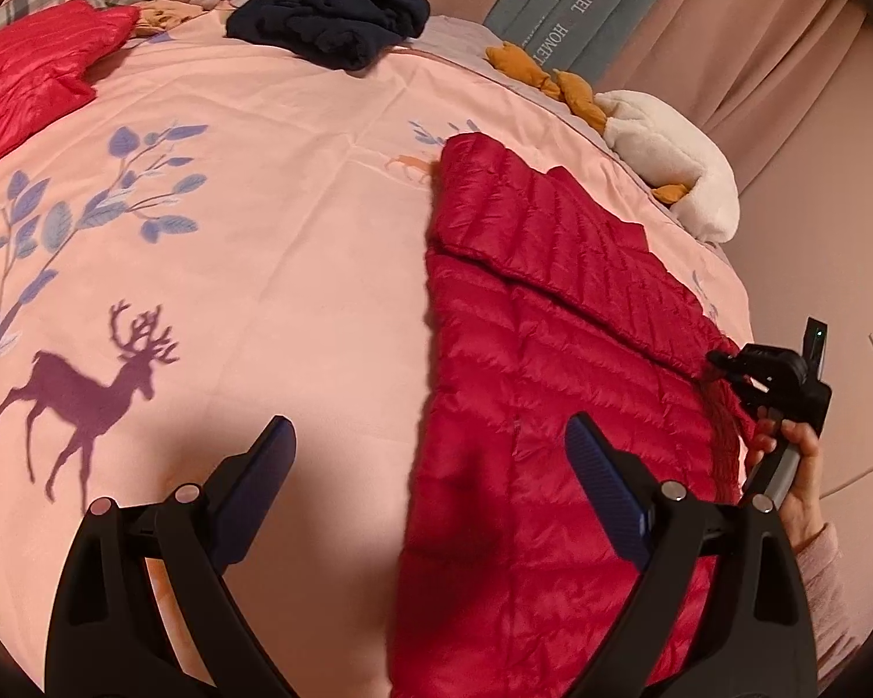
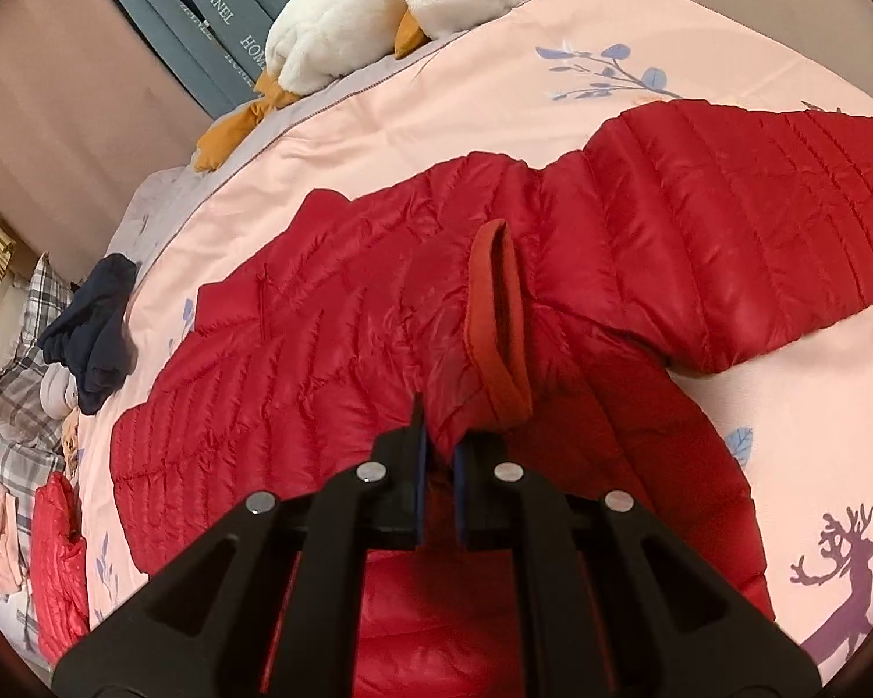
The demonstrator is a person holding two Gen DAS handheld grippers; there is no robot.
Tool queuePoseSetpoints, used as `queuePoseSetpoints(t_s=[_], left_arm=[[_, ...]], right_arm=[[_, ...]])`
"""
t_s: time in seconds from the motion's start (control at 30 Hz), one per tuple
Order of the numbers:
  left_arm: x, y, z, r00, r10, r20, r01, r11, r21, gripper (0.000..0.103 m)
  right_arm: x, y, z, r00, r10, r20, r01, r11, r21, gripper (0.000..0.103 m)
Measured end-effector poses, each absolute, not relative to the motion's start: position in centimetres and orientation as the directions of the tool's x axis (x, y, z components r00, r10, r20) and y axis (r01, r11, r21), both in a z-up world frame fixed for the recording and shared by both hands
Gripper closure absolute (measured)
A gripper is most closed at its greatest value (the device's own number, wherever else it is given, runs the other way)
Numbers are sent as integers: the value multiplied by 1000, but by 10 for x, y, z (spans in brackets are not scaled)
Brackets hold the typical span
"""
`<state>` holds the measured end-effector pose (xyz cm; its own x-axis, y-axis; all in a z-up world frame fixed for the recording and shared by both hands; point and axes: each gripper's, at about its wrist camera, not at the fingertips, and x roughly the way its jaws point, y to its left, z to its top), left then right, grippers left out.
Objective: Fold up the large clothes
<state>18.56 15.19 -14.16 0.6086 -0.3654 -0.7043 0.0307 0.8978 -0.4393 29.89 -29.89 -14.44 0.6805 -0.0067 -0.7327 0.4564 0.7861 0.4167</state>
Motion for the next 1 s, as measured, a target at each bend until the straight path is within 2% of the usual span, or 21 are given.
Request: queuePoseSetpoints(t_s=[0.4, 0.63, 0.83, 1.0], left_arm=[[256, 109, -125, 567, -449, -691, 102, 870, -482, 9], [302, 79, -121, 562, -444, -698, 149, 884, -442, 9], [328, 50, -124, 584, -353, -731, 159, 933, -323, 9], [344, 40, -128, 595, -334, -731, 146, 939, -310, 23]], right_arm=[[303, -307, -142, 688, 5, -726, 417, 816, 401, 96], [304, -314, -147, 688, -4, -726, 412, 825, 387, 96], [305, -313, -153, 686, -6, -728, 396, 842, 366, 95], [307, -314, -154, 686, -3, -728, 385, 850, 359, 95]])
